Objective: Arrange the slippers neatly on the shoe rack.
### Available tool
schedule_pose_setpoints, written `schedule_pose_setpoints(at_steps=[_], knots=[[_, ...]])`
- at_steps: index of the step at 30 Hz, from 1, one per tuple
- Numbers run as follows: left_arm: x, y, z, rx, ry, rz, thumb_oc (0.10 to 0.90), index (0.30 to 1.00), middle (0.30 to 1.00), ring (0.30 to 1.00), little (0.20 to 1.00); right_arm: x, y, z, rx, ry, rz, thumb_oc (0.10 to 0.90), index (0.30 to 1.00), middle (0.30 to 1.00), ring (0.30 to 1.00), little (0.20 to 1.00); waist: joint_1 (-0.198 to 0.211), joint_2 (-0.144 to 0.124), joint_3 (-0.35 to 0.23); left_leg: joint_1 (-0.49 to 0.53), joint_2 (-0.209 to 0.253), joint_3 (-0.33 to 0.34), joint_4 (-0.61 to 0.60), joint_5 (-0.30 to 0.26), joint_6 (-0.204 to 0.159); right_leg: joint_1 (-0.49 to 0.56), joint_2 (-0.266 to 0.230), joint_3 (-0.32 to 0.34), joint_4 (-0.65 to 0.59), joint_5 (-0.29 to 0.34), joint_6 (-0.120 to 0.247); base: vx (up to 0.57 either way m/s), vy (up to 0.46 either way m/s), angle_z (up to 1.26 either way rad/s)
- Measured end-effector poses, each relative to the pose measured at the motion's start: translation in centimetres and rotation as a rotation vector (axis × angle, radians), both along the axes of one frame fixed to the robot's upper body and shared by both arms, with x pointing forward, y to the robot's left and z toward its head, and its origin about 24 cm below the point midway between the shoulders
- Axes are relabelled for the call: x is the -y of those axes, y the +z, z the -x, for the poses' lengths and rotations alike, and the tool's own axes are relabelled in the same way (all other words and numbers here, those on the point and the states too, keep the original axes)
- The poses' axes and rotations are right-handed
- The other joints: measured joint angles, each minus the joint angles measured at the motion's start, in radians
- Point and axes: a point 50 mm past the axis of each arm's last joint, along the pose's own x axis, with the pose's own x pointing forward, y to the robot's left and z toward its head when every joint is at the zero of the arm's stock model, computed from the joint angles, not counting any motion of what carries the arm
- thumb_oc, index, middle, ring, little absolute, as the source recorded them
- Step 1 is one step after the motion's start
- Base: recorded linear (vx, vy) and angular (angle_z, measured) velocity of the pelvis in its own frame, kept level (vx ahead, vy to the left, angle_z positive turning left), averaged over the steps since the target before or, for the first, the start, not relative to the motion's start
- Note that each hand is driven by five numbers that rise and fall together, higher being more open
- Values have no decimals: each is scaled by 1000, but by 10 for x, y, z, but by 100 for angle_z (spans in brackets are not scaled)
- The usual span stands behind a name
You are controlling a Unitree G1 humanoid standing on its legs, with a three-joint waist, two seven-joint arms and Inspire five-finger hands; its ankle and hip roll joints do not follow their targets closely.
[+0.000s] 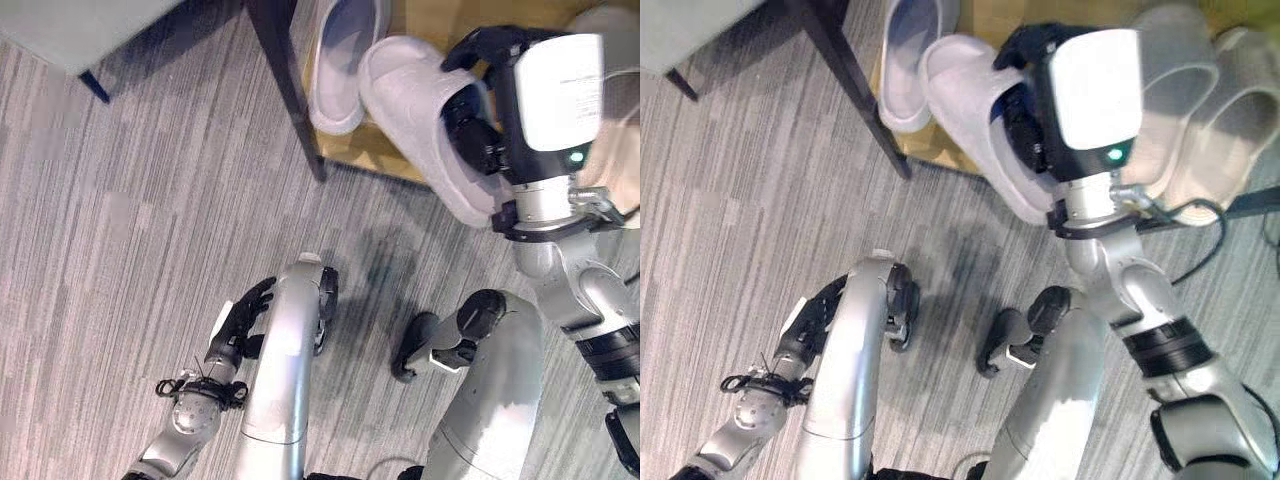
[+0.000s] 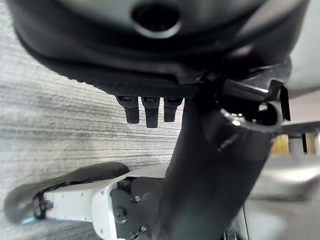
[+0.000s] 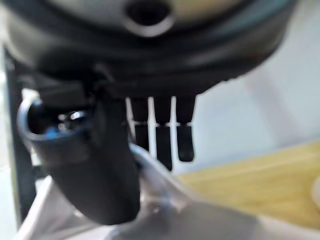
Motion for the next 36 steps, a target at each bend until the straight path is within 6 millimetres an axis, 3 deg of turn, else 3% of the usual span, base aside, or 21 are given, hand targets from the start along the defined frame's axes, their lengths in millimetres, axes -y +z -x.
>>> schedule_pose_setpoints(at_steps=[10,14,23,30,31,32,33,34,36], knots=[[-9,-20,12,-107,66,6,800,900,900,900,900,-25,23,-37,-11,-49,-6,400,300,300,300,300,16,21,2,27,46,-17,148,-86,-9,16,43,11,112,-38,1,25,55,-16],[-9,-22,12,-116,66,0,800,900,900,900,900,-14,22,-52,-66,-131,-44,400,300,300,300,300,41,42,3,28,61,-23,181,-113,-3,20,48,8,132,-48,11,-9,31,-10],[-12,-20,8,-114,75,12,800,900,900,900,900,15,24,-72,-150,-282,-114,400,300,300,300,300,67,42,4,55,64,-24,187,-126,-5,47,46,2,133,-61,8,-8,6,-1],[-14,-24,9,-139,92,28,800,900,900,900,900,0,17,-77,-185,-262,-68,400,300,300,300,300,68,43,3,68,76,-32,194,-142,-9,54,53,-5,134,-62,8,-25,18,-6],[-14,-24,9,-142,90,29,800,900,900,900,900,-5,16,-79,-196,-254,-67,507,460,460,460,460,70,43,3,71,80,-32,196,-146,-10,54,57,-5,134,-61,8,-24,18,-12],[-13,-24,9,-140,87,30,800,900,900,900,900,-10,14,-81,-208,-246,-71,560,540,540,540,540,72,44,4,72,81,-32,198,-146,-10,54,61,-4,134,-61,8,-18,20,-11],[-11,-21,6,-129,74,31,800,900,900,900,900,-19,9,-86,-230,-249,-90,659,688,688,688,688,74,45,4,73,85,-32,199,-148,-10,54,63,-5,134,-61,8,-24,16,-7],[-11,-21,6,-127,72,31,800,900,900,900,900,-17,9,-87,-234,-263,-96,800,900,900,900,900,80,46,4,73,86,-33,201,-149,-12,55,63,-6,134,-61,8,-36,22,-5],[-11,-21,5,-131,79,45,800,900,900,900,900,-33,8,-96,-272,-281,-76,800,900,900,900,900,78,61,4,77,89,-34,204,-150,-13,59,63,-7,135,-61,8,-27,12,-4]])
